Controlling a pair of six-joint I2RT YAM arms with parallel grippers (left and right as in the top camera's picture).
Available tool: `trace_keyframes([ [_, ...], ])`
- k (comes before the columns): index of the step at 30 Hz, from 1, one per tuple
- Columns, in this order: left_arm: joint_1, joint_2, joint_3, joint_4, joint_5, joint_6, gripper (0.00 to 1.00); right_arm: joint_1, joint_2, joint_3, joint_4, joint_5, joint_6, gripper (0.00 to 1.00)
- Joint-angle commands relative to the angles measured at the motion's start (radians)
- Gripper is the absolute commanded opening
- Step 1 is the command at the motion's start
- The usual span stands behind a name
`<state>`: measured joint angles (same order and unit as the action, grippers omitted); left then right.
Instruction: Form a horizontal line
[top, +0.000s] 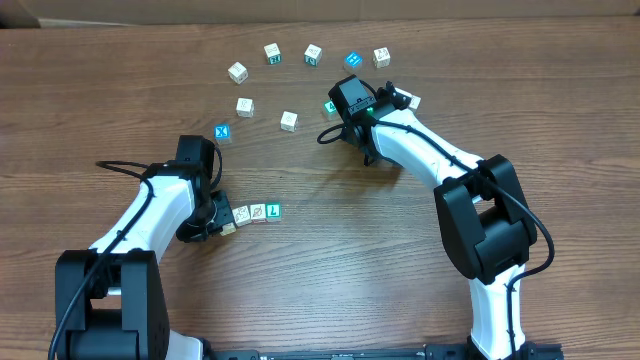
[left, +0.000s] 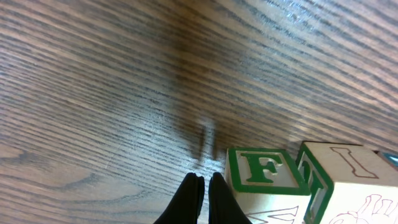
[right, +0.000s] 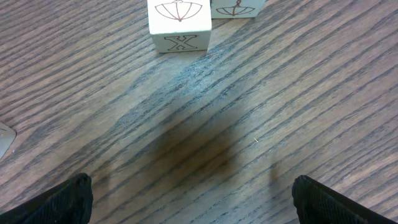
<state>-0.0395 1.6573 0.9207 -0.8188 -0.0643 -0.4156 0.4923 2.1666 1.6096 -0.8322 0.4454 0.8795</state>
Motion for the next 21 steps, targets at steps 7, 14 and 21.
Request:
trace_keyframes([
  [7,0.002,0.010,-0.010,0.035,-0.013,-0.032,0.04,0.000,-0.029,-0.006,0.001,0.014,0.004,1.00],
  [14,0.002,0.010,-0.010,0.072,-0.013,-0.035,0.05,0.000,-0.029,-0.006,0.001,0.014,0.004,1.00],
  [21,0.002,0.010,-0.010,0.099,-0.013,-0.037,0.05,0.000,-0.029,-0.006,0.001,0.014,0.004,1.00],
])
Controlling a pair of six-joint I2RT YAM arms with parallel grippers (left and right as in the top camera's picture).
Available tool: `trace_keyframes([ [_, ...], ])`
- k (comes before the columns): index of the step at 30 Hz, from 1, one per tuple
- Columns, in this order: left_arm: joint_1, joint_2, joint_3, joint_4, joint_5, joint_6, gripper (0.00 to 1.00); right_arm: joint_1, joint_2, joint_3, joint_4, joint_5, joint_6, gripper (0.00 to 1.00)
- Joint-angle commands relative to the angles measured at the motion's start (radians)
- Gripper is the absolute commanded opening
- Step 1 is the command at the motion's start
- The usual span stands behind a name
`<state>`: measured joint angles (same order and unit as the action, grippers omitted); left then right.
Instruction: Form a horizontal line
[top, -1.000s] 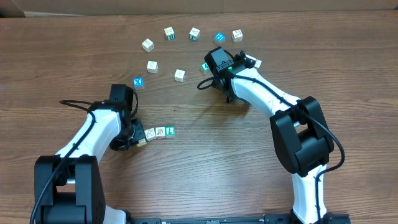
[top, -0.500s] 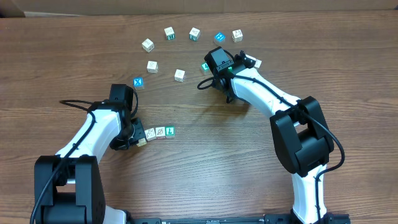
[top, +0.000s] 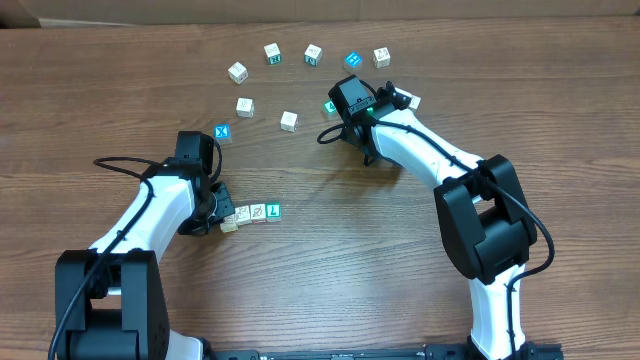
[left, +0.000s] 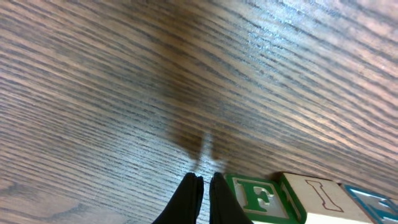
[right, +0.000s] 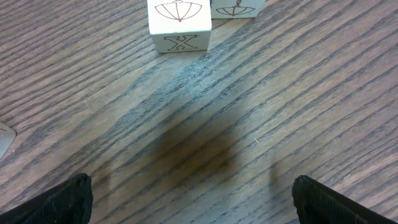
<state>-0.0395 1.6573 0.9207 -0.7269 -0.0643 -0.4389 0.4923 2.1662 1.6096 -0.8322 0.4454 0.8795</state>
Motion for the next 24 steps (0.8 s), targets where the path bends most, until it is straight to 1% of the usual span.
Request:
trace_keyframes([
  [1,0.002,0.010,-0.010,0.010,-0.013,-0.014,0.05,0.000,-0.028,-0.006,0.001,0.014,0.004,1.00],
  [18,0.002,0.010,-0.010,0.066,-0.014,-0.014,0.09,0.000,-0.028,-0.006,0.001,0.014,0.004,1.00],
  [21,0.002,0.010,-0.009,0.063,-0.013,-0.006,0.09,0.000,-0.028,-0.006,0.001,0.014,0.004,1.00],
  [24,0.002,0.010,0.001,0.025,-0.013,-0.003,0.09,0.000,-0.028,-0.006,0.001,0.014,0.004,1.00],
])
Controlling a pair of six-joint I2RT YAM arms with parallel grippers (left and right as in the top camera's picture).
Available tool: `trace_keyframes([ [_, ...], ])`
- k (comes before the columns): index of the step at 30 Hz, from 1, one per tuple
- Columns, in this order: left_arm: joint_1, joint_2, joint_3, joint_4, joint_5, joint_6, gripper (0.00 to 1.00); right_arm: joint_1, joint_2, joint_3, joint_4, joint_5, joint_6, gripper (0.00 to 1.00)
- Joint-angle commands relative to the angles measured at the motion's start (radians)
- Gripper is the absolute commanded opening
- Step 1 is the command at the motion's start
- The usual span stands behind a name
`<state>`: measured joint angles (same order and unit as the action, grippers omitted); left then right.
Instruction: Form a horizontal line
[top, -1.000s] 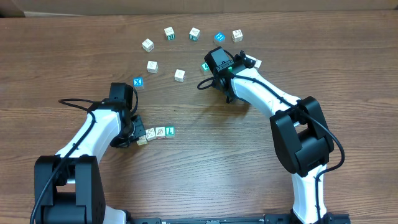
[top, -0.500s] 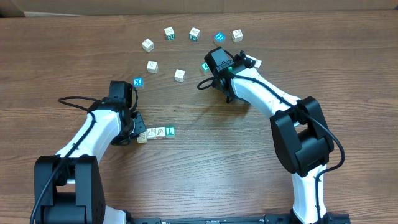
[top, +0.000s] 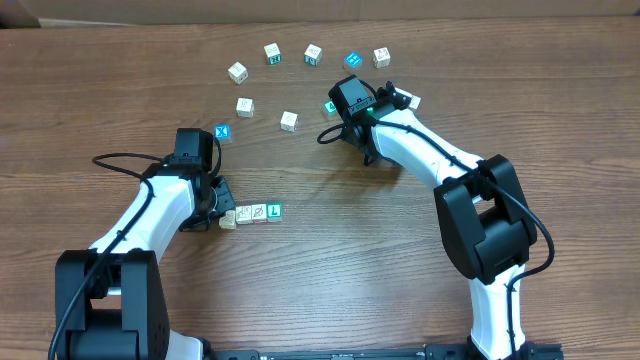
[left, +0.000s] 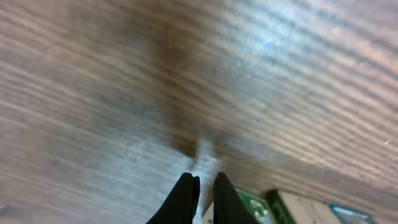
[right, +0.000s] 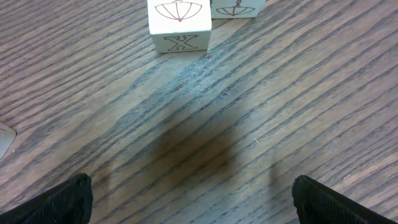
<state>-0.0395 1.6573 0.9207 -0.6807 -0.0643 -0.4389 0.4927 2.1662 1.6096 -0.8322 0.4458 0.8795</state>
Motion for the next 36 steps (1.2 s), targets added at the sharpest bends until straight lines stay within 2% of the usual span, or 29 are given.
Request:
trace_keyframes([
  [1,0.002,0.010,0.004,-0.035,-0.013,-0.003,0.09,0.000,-0.028,-0.006,0.001,0.013,0.004,1.00],
  [7,0.002,0.010,0.005,-0.055,-0.018,-0.003,0.11,0.000,-0.028,-0.006,0.001,0.013,0.004,1.00],
  [11,0.002,0.010,0.034,-0.085,-0.022,-0.002,0.07,0.000,-0.028,-0.006,0.001,0.013,0.004,1.00],
  [17,0.002,0.010,0.203,-0.311,-0.020,0.048,0.06,0.000,-0.028,-0.006,0.001,0.013,0.004,1.00],
  [21,0.002,0.011,0.201,-0.383,0.006,0.052,0.04,0.000,-0.028,-0.006,0.001,0.013,0.004,1.00],
  [26,0.000,0.011,0.127,-0.372,0.066,0.082,0.04,0.000,-0.028,-0.006,0.001,0.013,0.004,1.00],
  [31,0.000,0.011,0.064,-0.298,0.154,0.149,0.04,0.000,-0.028,-0.006,0.001,0.013,0.004,1.00],
  [36,0.000,0.011,0.027,-0.245,0.161,0.152,0.04,0.000,-0.028,-0.006,0.001,0.013,0.004,1.00],
])
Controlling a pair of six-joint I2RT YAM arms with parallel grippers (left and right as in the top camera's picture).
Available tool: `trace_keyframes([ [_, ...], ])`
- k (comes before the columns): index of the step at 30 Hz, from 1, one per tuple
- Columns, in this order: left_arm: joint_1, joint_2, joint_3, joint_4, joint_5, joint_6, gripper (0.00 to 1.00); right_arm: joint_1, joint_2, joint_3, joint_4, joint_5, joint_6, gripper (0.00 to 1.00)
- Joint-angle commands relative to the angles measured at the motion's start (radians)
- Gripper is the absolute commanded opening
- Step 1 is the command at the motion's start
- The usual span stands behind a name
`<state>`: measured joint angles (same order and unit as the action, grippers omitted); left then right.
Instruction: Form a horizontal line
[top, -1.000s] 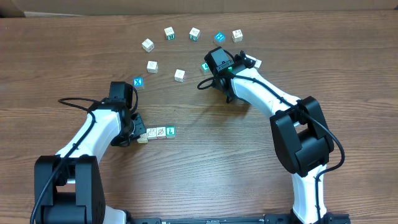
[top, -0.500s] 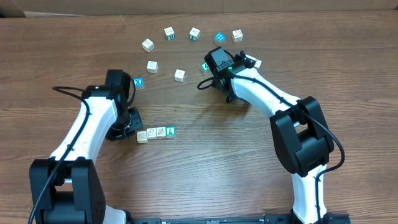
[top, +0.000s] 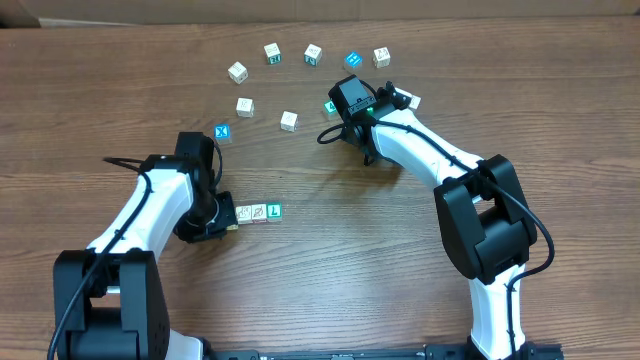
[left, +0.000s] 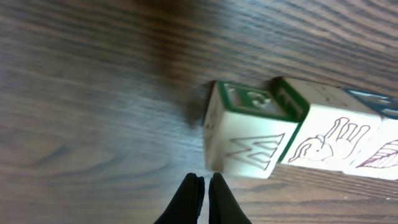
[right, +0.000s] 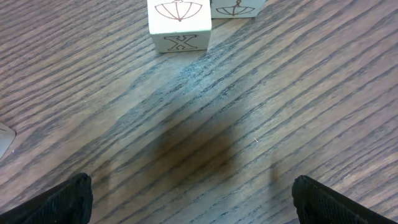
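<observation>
Three letter blocks stand side by side in a short row (top: 258, 212) on the wooden table. In the left wrist view, the row's left end block (left: 249, 134) has a green-framed top and an M on its side. A hand-picture block (left: 323, 134) and a leaf block (left: 380, 152) follow it. My left gripper (left: 205, 182) is shut and empty, its tips just short of the M block's lower left corner (top: 226, 226). My right gripper (right: 193, 193) hangs open over bare wood (top: 347, 143). An X block (right: 179, 22) lies ahead of it.
Several loose blocks lie in an arc at the back: white ones (top: 237, 71) (top: 272, 52) (top: 313, 54) (top: 381, 57) (top: 245, 106) (top: 289, 121) and blue ones (top: 223, 132) (top: 352, 61). Another block (right: 236, 7) touches the X block. Bare wood (top: 330, 260) spreads in front of the row.
My left gripper, still shut, has shifted from the row's left end toward the near side, so the M face now shows ahead of its tips. The row and right arm have not moved.
My left gripper stayed shut beside the left end of the three-block row, first low beside the F-topped block, then a little farther back, now in front of its M face. The row kept its place. The right gripper stayed open and still.
</observation>
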<state>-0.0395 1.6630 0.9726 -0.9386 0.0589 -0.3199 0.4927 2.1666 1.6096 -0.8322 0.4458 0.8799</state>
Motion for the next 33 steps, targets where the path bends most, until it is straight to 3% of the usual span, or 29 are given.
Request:
trace_keyframes([
  [1,0.000,0.005,-0.031,0.021,0.038,0.033,0.05,0.000,-0.029,-0.006,0.001,0.013,0.004,1.00],
  [25,0.000,0.005,-0.052,0.071,0.038,0.034,0.06,0.000,-0.029,-0.006,0.001,0.013,0.004,1.00],
  [33,0.035,0.005,0.030,0.034,0.013,0.036,0.08,0.000,-0.029,-0.006,0.001,0.013,0.004,1.00],
])
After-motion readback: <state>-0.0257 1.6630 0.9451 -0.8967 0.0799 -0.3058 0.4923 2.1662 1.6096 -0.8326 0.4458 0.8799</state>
